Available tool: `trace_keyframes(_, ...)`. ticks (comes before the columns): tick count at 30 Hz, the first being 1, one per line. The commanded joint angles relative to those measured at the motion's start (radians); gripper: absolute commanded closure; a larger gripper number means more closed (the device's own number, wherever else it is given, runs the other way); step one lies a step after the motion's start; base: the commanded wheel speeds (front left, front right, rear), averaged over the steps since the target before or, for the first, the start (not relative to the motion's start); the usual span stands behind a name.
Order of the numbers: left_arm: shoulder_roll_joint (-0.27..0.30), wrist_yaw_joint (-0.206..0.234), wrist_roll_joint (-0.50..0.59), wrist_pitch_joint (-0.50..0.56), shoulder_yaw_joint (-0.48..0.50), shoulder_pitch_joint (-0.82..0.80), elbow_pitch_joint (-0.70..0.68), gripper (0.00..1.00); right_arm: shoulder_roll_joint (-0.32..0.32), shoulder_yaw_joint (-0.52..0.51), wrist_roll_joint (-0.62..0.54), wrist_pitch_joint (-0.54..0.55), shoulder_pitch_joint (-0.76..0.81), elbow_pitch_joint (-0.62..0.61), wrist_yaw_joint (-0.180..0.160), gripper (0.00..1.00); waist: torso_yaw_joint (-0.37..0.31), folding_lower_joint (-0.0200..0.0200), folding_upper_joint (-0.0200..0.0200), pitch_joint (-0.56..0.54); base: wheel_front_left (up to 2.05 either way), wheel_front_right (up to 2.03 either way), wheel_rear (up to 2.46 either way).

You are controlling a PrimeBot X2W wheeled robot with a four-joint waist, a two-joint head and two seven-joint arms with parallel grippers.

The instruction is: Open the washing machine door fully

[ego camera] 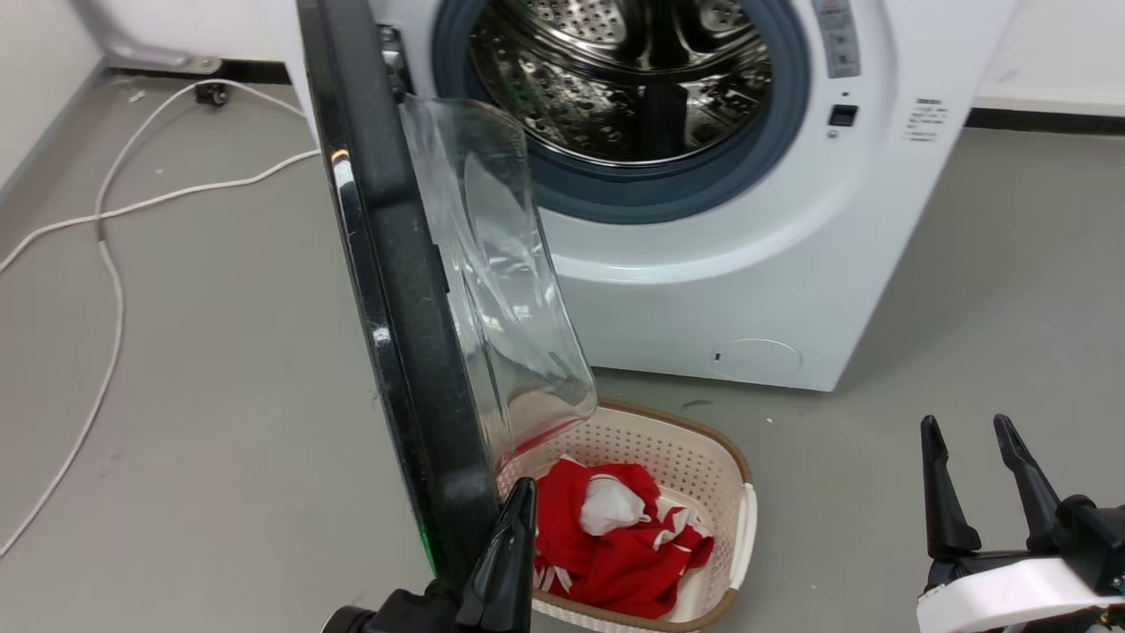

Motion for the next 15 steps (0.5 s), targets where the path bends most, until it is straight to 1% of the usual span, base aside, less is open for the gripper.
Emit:
trace_keyframes(1, 0.010, 0.014, 0.001, 0.003, 0.014, 0.013, -0.004, 1.00, 0.002, -0.006, -0.009, 0.006, 0.011, -0.008, -0.001, 0.00, 0.040, 0.0000, 0.0000, 0.004, 0.00, 0.00, 0.00)
trace_keyframes(6, 0.023, 0.043, -0.006, 0.004, 0.043, 0.042, -0.020, 1.00, 0.002, -0.006, -0.009, 0.013, 0.013, -0.019, -0.001, 0.00, 0.104, 0.0000, 0.0000, 0.003, 0.00, 0.00, 0.00)
trace_keyframes(9, 0.041, 0.061, -0.007, 0.002, 0.069, 0.058, -0.028, 1.00, 0.002, -0.009, -0.006, 0.014, 0.021, -0.024, -0.001, 0.00, 0.134, 0.0000, 0.0000, 0.001, 0.00, 0.00, 0.00)
trace_keyframes(13, 0.072, 0.076, -0.022, -0.002, 0.124, 0.068, -0.022, 1.00, 0.002, -0.005, -0.003, 0.021, 0.017, -0.029, -0.001, 0.00, 0.158, 0.0000, 0.0000, 0.002, 0.00, 0.00, 0.00)
trace_keyframes(15, 0.089, 0.073, -0.042, -0.005, 0.161, 0.059, -0.011, 1.00, 0.002, -0.002, -0.003, 0.022, 0.015, -0.032, -0.001, 0.00, 0.164, 0.0000, 0.0000, 0.006, 0.00, 0.00, 0.00)
